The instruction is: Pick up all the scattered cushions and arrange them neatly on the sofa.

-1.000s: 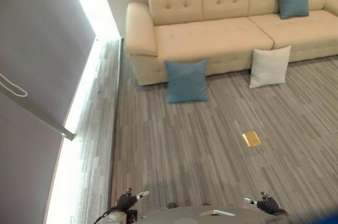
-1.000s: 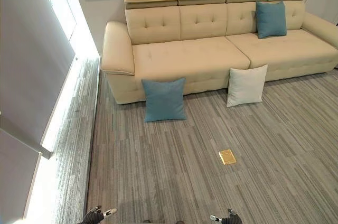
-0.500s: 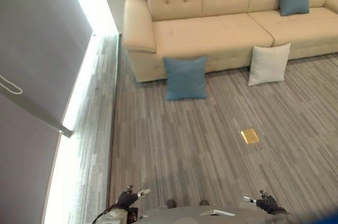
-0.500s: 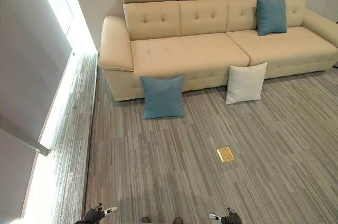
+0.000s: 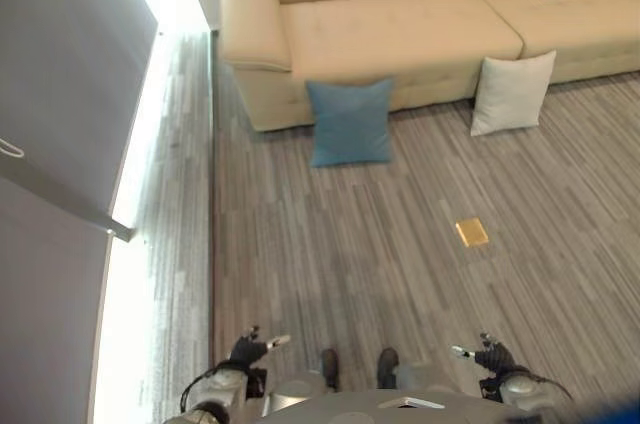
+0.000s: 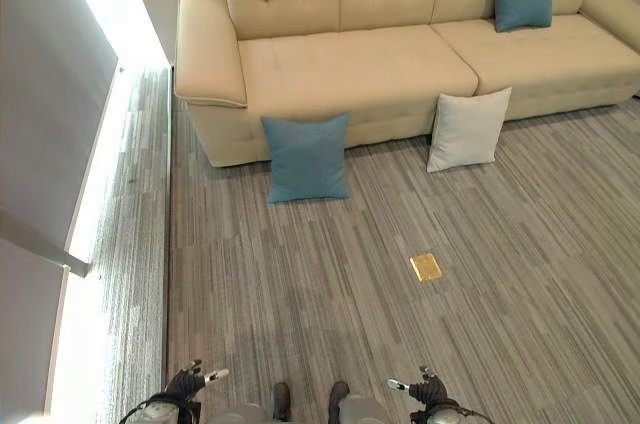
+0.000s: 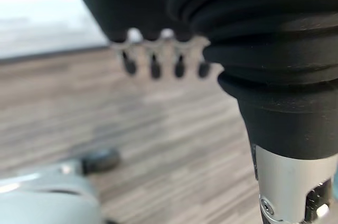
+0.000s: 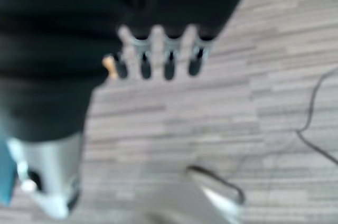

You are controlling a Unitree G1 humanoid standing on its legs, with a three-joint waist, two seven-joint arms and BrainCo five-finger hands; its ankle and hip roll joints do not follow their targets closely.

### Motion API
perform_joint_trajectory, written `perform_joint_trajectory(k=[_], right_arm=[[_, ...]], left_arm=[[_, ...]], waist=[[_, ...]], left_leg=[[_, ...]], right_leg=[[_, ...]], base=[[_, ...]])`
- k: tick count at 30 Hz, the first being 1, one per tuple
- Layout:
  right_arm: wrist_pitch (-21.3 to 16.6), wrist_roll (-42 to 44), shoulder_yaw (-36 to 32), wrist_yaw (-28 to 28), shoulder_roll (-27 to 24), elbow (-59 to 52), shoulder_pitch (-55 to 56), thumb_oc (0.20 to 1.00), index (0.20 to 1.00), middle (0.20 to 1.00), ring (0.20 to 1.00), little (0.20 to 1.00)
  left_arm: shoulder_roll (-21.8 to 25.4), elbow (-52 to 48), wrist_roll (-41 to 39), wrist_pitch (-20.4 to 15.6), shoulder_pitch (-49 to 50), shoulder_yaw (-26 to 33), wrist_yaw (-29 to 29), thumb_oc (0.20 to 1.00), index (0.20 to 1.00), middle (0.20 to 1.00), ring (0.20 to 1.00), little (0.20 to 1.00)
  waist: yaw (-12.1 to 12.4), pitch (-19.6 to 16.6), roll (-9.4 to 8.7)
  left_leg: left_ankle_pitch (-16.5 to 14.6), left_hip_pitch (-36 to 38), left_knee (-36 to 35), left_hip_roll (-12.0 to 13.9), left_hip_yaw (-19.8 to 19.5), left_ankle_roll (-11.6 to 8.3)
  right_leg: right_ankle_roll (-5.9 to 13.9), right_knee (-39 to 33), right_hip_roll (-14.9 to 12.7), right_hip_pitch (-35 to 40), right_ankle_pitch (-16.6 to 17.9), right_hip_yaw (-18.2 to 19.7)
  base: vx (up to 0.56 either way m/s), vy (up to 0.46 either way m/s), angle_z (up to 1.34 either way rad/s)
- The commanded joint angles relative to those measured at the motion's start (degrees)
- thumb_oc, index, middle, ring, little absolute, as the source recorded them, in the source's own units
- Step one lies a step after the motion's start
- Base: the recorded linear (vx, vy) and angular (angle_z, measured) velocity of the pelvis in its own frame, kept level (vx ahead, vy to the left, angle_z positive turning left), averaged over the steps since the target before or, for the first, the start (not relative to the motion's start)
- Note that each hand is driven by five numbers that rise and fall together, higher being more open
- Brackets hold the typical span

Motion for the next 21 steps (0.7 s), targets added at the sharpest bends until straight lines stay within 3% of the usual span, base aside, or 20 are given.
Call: perform_joint_trajectory(k=[1,5,7,9,11,12,13,15,17,18,20,21], right_arm=[[-0.28,-0.86,1.60,-0.39,-0.99,-0.02,-1.03,1.000,1.000,1.000,1.000,1.000],[-0.52,-1.25,2.24,-0.17,-0.96,-0.63,-0.77,1.000,1.000,1.000,1.000,1.000],[-0.33,-1.32,2.43,-0.13,-1.14,-0.02,-0.06,1.000,1.000,1.000,1.000,1.000],[-0.42,-1.04,2.12,-0.07,-1.25,0.22,0.45,1.000,1.000,1.000,1.000,1.000],[-0.56,-0.49,1.96,-0.02,-1.63,0.00,0.65,1.000,1.000,1.000,1.000,1.000],[-0.56,-0.49,1.96,-0.02,-1.63,0.00,0.65,1.000,1.000,1.000,1.000,1.000],[-0.78,0.29,2.36,-0.14,-1.83,-0.63,0.48,1.000,1.000,1.000,1.000,1.000],[-0.96,0.82,2.66,-0.35,-2.33,-1.49,0.04,1.000,1.000,1.000,1.000,1.000],[-1.06,1.28,2.52,-0.48,-2.57,-1.68,-0.26,1.000,1.000,1.000,1.000,1.000],[-1.28,1.71,2.48,-0.38,-2.98,-2.26,-0.45,1.000,1.000,1.000,1.000,1.000],[-1.60,1.17,3.18,-0.51,-2.95,-3.02,-0.82,1.000,1.000,1.000,1.000,1.000],[-1.62,1.01,3.29,-0.29,-2.76,-3.04,-0.88,1.000,1.000,1.000,1.000,1.000]], left_arm=[[-0.46,0.12,-0.60,-1.30,-0.69,-0.06,-0.11,1.000,1.000,1.000,1.000,1.000],[-0.52,-0.14,0.14,-1.35,-0.85,-0.47,-0.27,1.000,1.000,1.000,1.000,1.000],[-1.10,0.13,0.46,-1.42,-1.49,-1.59,-0.97,1.000,1.000,1.000,1.000,1.000],[-1.46,0.36,0.70,-1.45,-1.41,-2.03,-1.09,1.000,1.000,1.000,1.000,1.000],[-1.50,0.16,-0.03,-1.36,-1.40,-1.72,-1.35,1.000,1.000,1.000,1.000,1.000],[-1.50,0.16,-0.03,-1.36,-1.40,-1.72,-1.35,1.000,1.000,1.000,1.000,1.000],[-1.20,0.20,-0.86,-1.48,-2.17,-1.84,-0.99,1.000,1.000,1.000,1.000,1.000],[-0.83,-0.13,-1.39,-1.29,-2.66,-2.20,-0.94,1.000,1.000,1.000,1.000,1.000],[-0.64,-0.13,-1.04,-1.29,-2.87,-2.65,-0.86,1.000,1.000,1.000,1.000,1.000],[-0.40,-0.07,-0.27,-1.27,-2.72,-2.99,-0.93,1.000,1.000,1.000,1.000,1.000],[0.01,0.89,0.47,-1.36,-1.42,-2.23,-0.65,1.000,1.000,1.000,1.000,1.000],[0.07,1.22,0.66,-1.25,-1.12,-1.86,-0.75,1.000,1.000,1.000,1.000,1.000]], waist=[[0.62,-1.59,-0.47],[-0.64,-0.93,-1.03],[-2.32,-1.61,-0.81],[-2.69,-2.54,-0.52],[-2.77,-2.99,-0.59],[-2.78,-2.98,-0.59],[-2.51,-2.19,-1.54],[-1.69,-1.06,-2.64],[-1.13,-0.44,-3.53],[-0.81,-0.74,-4.07],[0.39,-1.44,-3.13],[0.51,-1.90,-3.19]], left_leg=[[-3.82,1.38,2.39,-0.86,-5.12,-2.15],[-4.74,3.29,1.82,-1.28,-6.70,-2.61],[-5.39,4.81,3.03,-0.78,-9.49,-3.96],[-5.00,5.08,3.82,0.22,-9.61,-5.33],[-3.45,3.40,9.52,1.25,-8.96,-7.68],[-3.45,3.40,9.52,1.25,-8.97,-7.68],[-0.56,-0.41,17.75,1.69,-7.94,-9.89],[1.17,-4.02,23.96,1.18,-7.48,-10.40],[-0.22,-7.34,23.04,1.41,-5.18,-9.43],[-2.69,-9.26,17.94,0.93,-3.59,-8.02],[4.65,-13.83,8.60,0.86,-4.46,-7.98],[3.93,-12.89,8.11,0.62,-4.42,-7.64]], right_leg=[[2.38,-17.29,-1.08,6.89,9.95,-0.75],[2.18,-23.81,2.14,4.36,11.93,0.03],[0.98,-25.53,4.62,5.42,11.36,4.85],[0.05,-26.48,5.25,7.01,10.86,3.98],[-0.86,-27.52,5.12,9.39,10.00,1.85],[-0.86,-27.52,5.12,9.40,10.00,1.85],[-2.05,-28.21,5.06,11.85,9.21,1.19],[-2.96,-29.13,4.68,13.96,8.88,0.88],[-2.81,-30.49,4.02,15.60,8.40,0.46],[-2.29,-31.82,3.73,16.97,7.75,0.24],[-2.03,-32.66,5.06,19.70,5.68,2.22],[-2.02,-32.64,5.12,20.08,5.30,2.83]], base=[[0.18,-0.044,-0.02],[0.22,-0.072,-0.07],[0.36,-0.157,0.67],[0.29,-0.178,1.22],[0.18,-0.132,0.90],[0.12,-0.165,0.37],[0.12,-0.185,0.18],[0.12,-0.163,0.06],[0.17,-0.089,0.29],[0.39,-0.050,0.40],[0.52,0.089,0.38],[0.52,0.169,-0.37]])
